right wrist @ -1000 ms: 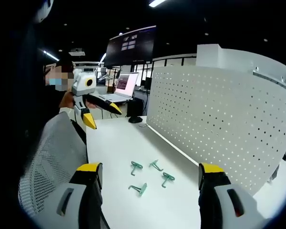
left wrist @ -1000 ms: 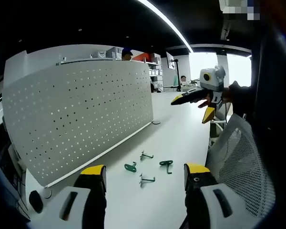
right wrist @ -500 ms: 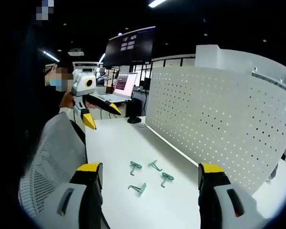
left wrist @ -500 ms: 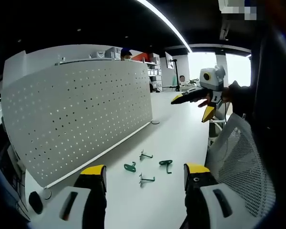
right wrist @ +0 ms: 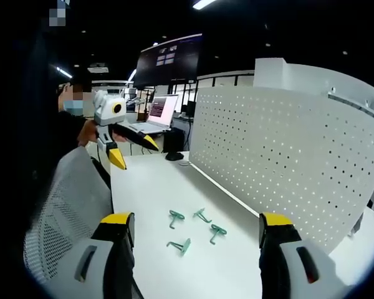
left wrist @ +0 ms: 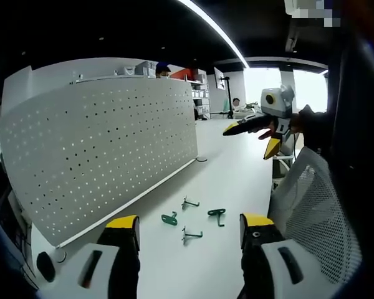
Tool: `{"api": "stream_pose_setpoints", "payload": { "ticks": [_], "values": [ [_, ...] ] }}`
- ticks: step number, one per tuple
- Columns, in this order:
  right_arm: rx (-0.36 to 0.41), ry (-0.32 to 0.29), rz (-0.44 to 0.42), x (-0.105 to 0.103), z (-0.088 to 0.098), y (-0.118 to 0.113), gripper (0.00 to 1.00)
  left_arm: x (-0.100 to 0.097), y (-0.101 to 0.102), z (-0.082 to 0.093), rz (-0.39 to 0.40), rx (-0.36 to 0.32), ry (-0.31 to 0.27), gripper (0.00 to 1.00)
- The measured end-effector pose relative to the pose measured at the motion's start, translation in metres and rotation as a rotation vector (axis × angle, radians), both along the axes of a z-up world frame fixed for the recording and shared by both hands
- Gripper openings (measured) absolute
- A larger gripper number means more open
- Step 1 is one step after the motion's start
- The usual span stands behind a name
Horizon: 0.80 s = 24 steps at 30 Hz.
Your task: Insert the hook assembly into the mounting plate slot until the hook locks in place.
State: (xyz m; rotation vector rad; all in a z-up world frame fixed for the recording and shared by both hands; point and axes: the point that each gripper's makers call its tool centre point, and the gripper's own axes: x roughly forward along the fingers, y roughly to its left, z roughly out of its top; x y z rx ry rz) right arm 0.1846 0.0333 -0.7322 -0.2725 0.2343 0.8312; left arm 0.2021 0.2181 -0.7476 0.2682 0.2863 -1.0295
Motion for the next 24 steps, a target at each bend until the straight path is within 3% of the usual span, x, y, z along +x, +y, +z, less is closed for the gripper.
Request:
{"api": "stream_pose_setpoints", "payload": {
  "ticks": [10, 24],
  "values": [
    [0.003, 0.003, -0.005, 0.0, -0.002, -0.001, 0.79, 0.003, -0.01, 0.0, -0.03, 0.016, -0.001, 0.65],
    [0.005, 0.008, -0.013, 0.0, -0.004, -0.002, 0.79, 0.013, -0.034, -0.015, -0.121, 0.085, 0.025, 0.52]
  ]
}}
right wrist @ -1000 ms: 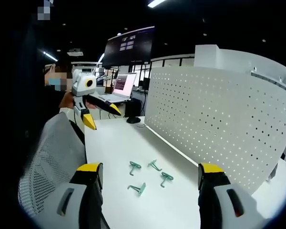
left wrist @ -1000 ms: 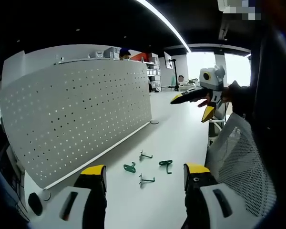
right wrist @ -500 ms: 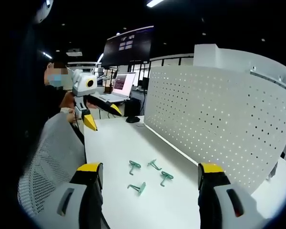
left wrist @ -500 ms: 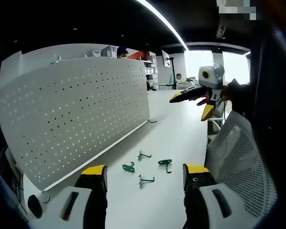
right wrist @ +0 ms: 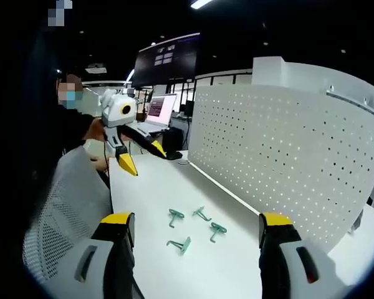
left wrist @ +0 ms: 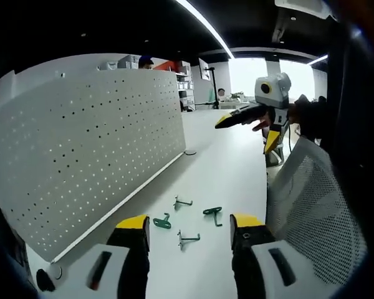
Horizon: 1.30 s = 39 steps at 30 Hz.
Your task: Insert the hook assembly into the mounting plate slot until the hook locks in place.
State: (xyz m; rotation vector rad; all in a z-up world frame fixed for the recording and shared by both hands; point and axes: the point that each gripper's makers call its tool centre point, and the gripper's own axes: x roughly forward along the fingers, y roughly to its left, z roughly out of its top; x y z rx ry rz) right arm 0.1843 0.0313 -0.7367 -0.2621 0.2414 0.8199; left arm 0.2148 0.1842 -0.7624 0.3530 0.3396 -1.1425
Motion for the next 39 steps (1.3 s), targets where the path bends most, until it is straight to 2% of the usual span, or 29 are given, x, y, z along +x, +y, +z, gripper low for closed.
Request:
{"api": "stream_pose_setpoints", "payload": {
  "ticks": [16, 28, 39],
  "values": [
    [-0.002, 0.008, -0.006, -0.001, -0.001, 0.001, 0.79, 0.018, -0.02, -0.046, -0.075, 0.127, 0.04, 0.43],
    [-0.004, 0.012, -0.005, 0.0, -0.002, 0.001, 0.79, 0.028, -0.024, -0.074, -0.077, 0.193, 0.028, 0.31],
    [-0.007, 0.019, 0.001, 0.001, -0.004, 0.003, 0.79, 0.034, -0.03, -0.101, -0.076, 0.244, 0.057, 0.23]
  ]
}}
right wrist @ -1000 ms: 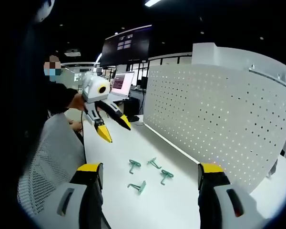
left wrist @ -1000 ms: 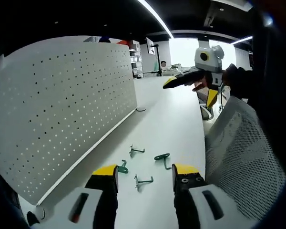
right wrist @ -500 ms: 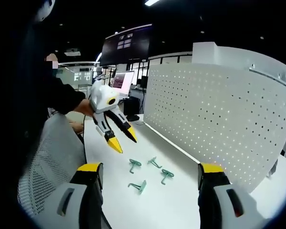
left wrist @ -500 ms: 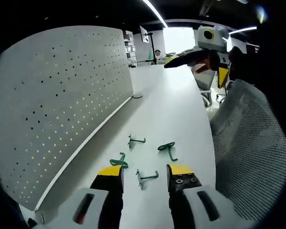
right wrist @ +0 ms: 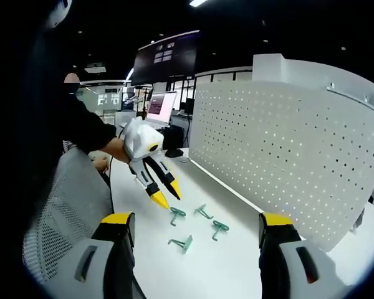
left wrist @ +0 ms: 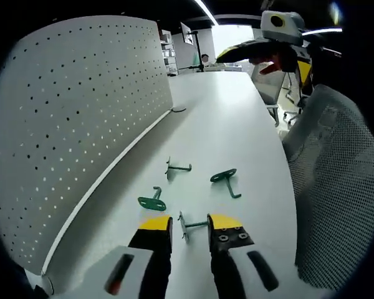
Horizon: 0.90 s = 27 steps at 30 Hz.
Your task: Insert the hook assembly into the mounting plate slot until the hook locks in place.
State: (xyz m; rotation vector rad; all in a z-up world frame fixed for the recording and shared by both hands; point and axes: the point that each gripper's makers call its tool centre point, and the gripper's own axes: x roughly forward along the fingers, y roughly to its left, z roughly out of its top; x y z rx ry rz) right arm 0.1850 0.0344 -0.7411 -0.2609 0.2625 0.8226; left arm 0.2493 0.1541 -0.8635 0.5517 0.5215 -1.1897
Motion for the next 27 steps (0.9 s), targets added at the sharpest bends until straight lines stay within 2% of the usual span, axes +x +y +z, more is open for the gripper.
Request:
{"api": "stream_pose_setpoints", "payload": {
  "ticks": [6, 27],
  "values": [
    [0.0, 0.005, -0.001, 0.0, -0.002, 0.0, 0.79, 0.006, -0.001, -0.01, 0.015, 0.018, 0.004, 0.18],
    [0.003, 0.013, -0.012, -0.003, -0.005, -0.001, 0.78, 0.013, -0.006, -0.019, 0.021, 0.062, -0.012, 0.1]
  ]
}}
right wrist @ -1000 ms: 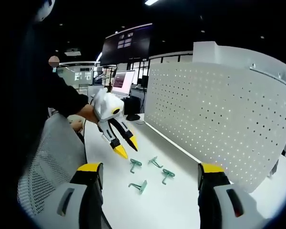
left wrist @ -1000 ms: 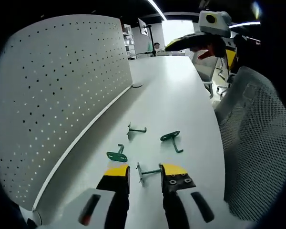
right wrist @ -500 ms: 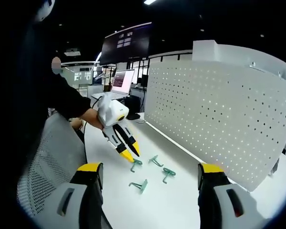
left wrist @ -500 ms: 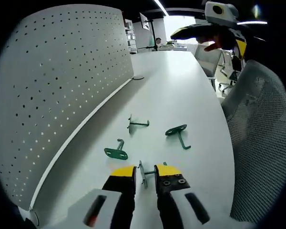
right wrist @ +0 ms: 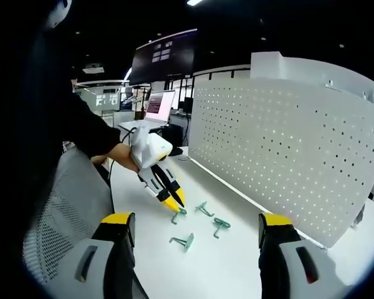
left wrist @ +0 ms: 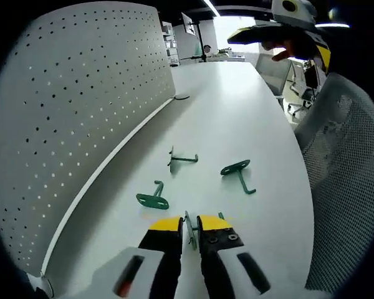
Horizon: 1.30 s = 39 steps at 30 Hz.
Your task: Insert the hook assembly into the mounting plate slot until the hook locks in place.
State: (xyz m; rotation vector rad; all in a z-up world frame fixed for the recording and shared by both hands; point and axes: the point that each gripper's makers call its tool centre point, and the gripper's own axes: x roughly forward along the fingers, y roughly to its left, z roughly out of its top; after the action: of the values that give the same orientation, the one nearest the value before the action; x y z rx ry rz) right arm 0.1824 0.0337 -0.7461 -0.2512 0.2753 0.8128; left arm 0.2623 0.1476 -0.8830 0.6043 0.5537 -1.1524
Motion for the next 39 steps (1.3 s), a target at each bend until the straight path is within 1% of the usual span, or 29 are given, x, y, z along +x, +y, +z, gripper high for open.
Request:
{"api": "stream_pose_setpoints", "payload": {
  "ticks": [10, 18, 21, 31, 35, 39],
  "values": [
    [0.002, 0.001, -0.008, 0.0, 0.0, -0.001, 0.78, 0.001, -0.003, -0.004, -0.006, 0.013, 0.0, 0.07],
    [0.002, 0.003, -0.009, 0.0, -0.001, -0.002, 0.78, 0.004, -0.003, -0.007, -0.007, 0.026, -0.01, 0.02],
    [0.002, 0.003, -0.009, 0.0, -0.001, -0.002, 0.78, 0.004, -0.002, -0.007, -0.004, 0.029, -0.012, 0.02],
    [0.0, -0.002, 0.006, -0.001, 0.001, 0.002, 0.78, 0.005, 0.004, 0.0, 0.021, 0.017, -0.014, 0.02],
    [-0.002, -0.006, 0.014, -0.002, 0.003, 0.004, 0.78, 0.006, 0.004, 0.007, 0.029, -0.002, -0.023, 0.02],
    [-0.005, -0.011, 0.022, -0.001, 0.004, 0.007, 0.78, 0.006, 0.005, 0.013, 0.046, -0.028, -0.02, 0.01]
  ]
}}
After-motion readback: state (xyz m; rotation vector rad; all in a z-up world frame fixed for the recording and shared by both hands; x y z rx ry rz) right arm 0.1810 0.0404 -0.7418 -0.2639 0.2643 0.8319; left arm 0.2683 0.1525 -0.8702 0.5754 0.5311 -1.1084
